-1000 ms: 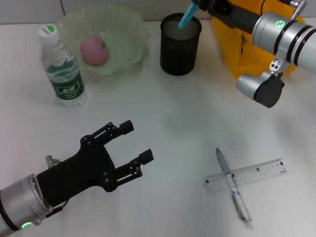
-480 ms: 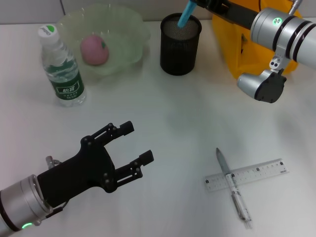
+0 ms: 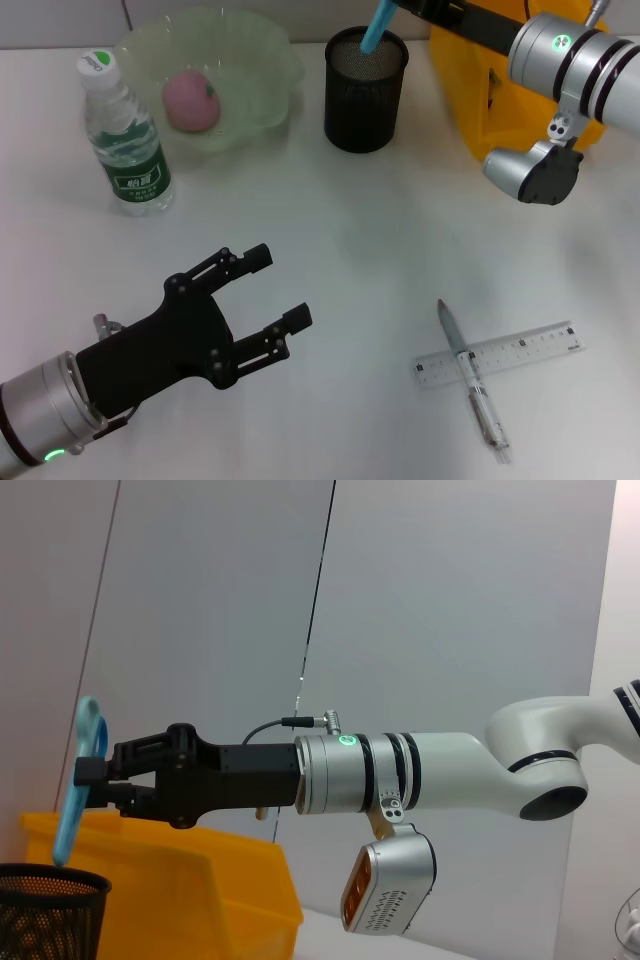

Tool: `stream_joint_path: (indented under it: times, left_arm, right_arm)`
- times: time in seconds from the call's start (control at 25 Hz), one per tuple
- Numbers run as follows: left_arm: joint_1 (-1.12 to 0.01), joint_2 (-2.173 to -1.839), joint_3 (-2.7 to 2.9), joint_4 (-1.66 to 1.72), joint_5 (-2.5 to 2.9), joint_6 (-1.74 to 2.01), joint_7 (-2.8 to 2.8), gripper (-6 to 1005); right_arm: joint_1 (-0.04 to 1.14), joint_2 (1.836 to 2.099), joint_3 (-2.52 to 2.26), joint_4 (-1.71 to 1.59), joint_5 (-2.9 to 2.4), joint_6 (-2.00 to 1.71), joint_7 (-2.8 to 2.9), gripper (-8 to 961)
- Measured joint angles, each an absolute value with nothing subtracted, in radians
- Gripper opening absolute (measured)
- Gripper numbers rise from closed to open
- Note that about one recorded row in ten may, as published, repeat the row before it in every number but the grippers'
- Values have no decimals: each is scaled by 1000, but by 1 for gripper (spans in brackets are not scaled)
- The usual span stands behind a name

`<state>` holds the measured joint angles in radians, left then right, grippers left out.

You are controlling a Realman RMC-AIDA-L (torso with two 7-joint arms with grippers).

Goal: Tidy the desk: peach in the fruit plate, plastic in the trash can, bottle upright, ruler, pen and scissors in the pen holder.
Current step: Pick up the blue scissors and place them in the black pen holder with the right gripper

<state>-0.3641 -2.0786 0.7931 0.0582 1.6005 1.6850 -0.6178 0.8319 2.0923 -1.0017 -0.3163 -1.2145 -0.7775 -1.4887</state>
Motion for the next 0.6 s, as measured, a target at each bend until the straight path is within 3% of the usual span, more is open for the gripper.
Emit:
stream_joint_path:
  times: [0.6]
  left_arm:
    - [-363,-2078,785,55,1598,1691,-618,790]
  right_arm:
    - [830,2092,-1049,-321,-1218,-771,-1537,222]
